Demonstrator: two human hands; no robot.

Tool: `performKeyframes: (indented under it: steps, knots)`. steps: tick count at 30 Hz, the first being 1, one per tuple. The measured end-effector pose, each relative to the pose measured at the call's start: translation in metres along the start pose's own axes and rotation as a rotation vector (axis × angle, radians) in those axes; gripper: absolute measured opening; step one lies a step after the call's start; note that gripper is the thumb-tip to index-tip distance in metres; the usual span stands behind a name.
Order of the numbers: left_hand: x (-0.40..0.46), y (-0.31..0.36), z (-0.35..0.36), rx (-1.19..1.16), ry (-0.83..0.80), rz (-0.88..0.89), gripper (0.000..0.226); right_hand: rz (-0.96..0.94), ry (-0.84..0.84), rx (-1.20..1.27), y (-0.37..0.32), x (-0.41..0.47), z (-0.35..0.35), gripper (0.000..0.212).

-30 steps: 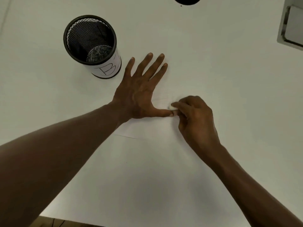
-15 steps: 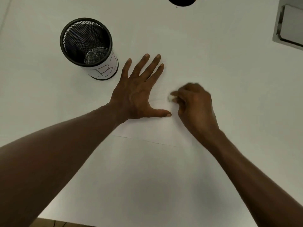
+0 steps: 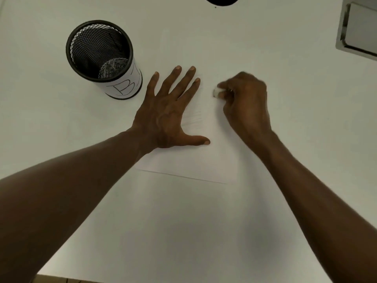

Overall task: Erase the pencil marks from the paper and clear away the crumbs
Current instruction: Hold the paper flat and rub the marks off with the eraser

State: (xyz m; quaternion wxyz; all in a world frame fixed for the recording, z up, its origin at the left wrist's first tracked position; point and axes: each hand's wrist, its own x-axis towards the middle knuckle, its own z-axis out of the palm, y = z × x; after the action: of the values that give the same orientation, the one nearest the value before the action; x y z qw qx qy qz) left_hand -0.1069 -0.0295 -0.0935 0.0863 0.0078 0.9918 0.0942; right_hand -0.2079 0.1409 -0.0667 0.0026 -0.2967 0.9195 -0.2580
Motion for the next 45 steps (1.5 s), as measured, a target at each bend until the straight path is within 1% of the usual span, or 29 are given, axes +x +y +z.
performKeyframes:
  steps: [2, 5, 7, 9, 11, 12, 15, 18, 21, 23, 25, 28, 30, 34, 36, 39, 42, 45]
  knots:
    - [0.000, 0.001, 0.001, 0.001, 0.002, 0.008, 0.135, 0.029, 0.006, 0.000, -0.001, -0.013, -0.002, 0.025]
    - [-0.001, 0.001, 0.002, -0.010, 0.018, 0.015, 0.135, 0.049, -0.084, -0.030, -0.014, -0.069, -0.014, 0.026]
    - [0.000, 0.000, 0.001, -0.003, 0.016, 0.013, 0.135, 0.037, -0.116, -0.045, -0.019, -0.085, -0.023, 0.025]
    - [0.000, 0.000, 0.000, 0.004, -0.002, 0.003, 0.136, 0.081, -0.065, -0.002, -0.018, -0.070, -0.025, 0.021]
    - [0.000, 0.001, 0.000, 0.005, -0.006, -0.003, 0.136, 0.159, 0.022, 0.125, -0.023, -0.043, -0.026, 0.012]
    - [-0.001, 0.002, 0.000, -0.001, -0.003, -0.001, 0.135, 0.213, 0.033, 0.211, -0.027, -0.032, -0.024, 0.007]
    - [-0.001, 0.001, 0.002, -0.014, 0.020, 0.009, 0.129, 0.366, -0.032, 0.422, -0.036, -0.023, -0.011, 0.006]
    - [-0.003, 0.001, 0.003, -0.072, 0.084, -0.008, 0.124, 0.431, -0.041, 0.482, -0.031, -0.029, 0.003, 0.008]
    - [-0.003, 0.001, 0.002, -0.141, 0.103, -0.023, 0.128, 0.491, -0.032, 0.572, -0.025, -0.030, 0.006, 0.016]
    - [-0.002, -0.003, -0.004, -0.191, 0.080, -0.030, 0.134, 0.506, -0.043, 0.607, -0.026, -0.029, 0.003, 0.017]
    - [0.004, -0.013, -0.011, -0.158, 0.030, -0.016, 0.140, 0.541, -0.061, 0.632, -0.027, -0.030, 0.001, 0.016]
    - [0.004, -0.025, -0.013, -0.064, 0.044, -0.001, 0.141, 0.615, -0.079, 0.682, -0.027, -0.029, 0.000, 0.014]
    - [0.006, -0.026, -0.008, -0.062, 0.060, 0.002, 0.139, 0.634, -0.103, 0.711, -0.024, -0.025, -0.004, 0.013]
    - [0.004, -0.025, -0.006, -0.074, 0.068, 0.003, 0.135, 0.625, -0.148, 0.786, -0.020, -0.020, -0.013, 0.021]
    - [0.005, -0.026, -0.007, -0.079, 0.077, 0.011, 0.132, 0.588, -0.183, 0.733, -0.020, -0.017, -0.015, 0.022]
    - [0.005, -0.025, -0.006, -0.094, 0.102, 0.013, 0.129, 0.462, -0.248, 0.486, -0.020, -0.017, -0.008, 0.022]
    - [0.005, -0.026, -0.005, -0.104, 0.117, 0.014, 0.127, 0.359, -0.214, 0.283, -0.022, -0.018, -0.007, 0.026]
    - [0.005, -0.026, -0.005, -0.102, 0.121, 0.013, 0.126, 0.336, -0.197, 0.223, -0.019, -0.018, -0.009, 0.026]
